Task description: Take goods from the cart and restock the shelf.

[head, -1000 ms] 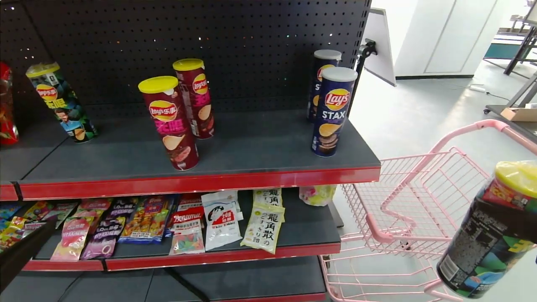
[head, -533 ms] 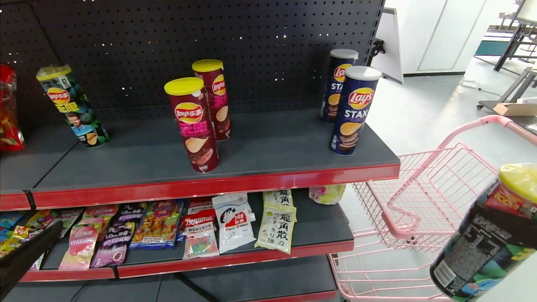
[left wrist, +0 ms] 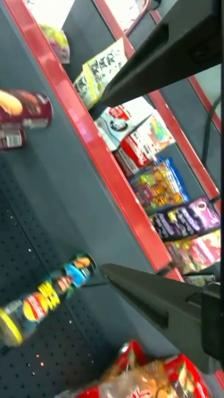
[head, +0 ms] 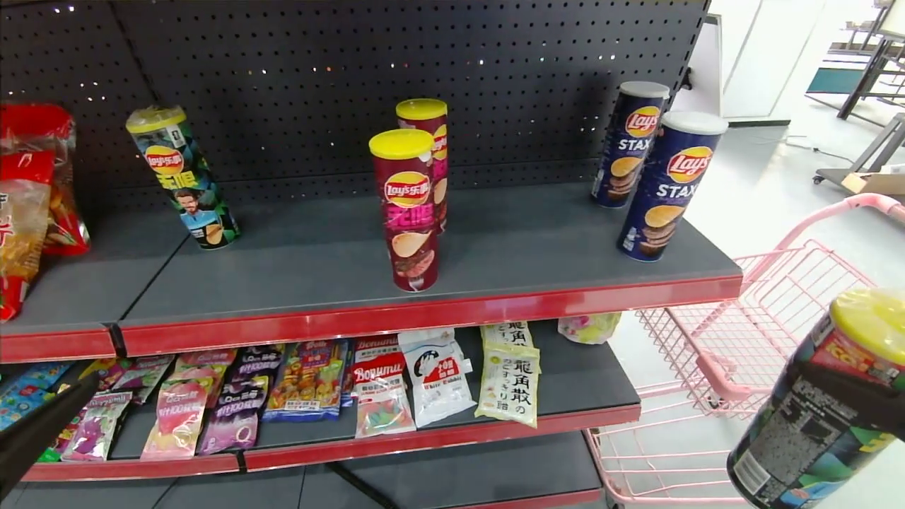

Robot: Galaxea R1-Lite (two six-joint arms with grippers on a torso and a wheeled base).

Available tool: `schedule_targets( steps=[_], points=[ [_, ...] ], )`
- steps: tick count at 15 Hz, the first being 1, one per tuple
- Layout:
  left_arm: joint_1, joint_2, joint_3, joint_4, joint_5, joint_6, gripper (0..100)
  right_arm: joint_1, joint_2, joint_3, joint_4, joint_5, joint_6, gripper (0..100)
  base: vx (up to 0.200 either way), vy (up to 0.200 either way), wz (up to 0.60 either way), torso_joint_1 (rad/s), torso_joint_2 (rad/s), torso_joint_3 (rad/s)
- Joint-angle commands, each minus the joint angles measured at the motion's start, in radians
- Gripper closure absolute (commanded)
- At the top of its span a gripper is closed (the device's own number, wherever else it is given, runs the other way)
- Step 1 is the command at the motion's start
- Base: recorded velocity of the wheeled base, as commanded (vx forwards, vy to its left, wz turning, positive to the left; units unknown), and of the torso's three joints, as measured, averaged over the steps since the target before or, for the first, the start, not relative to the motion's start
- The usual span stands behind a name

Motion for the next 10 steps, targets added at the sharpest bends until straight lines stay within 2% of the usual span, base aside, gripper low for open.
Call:
schedule_targets(
  steps=[1,10],
  points=[
    [0.000,-0.001,-0.001,0.000,0.002,0.000,0,0.001,0.003,0.006,0.001,0.000,-0.003,100,0.000,0.200,0.00,0.002,0.00,-0.002],
    [0.000,0.000,-0.001,0.000,0.002,0.015,0,-0.004,0.004,0.027,-0.004,-0.004,-0.012,100,0.000,0.200,0.00,0.002,0.00,0.001]
  ],
)
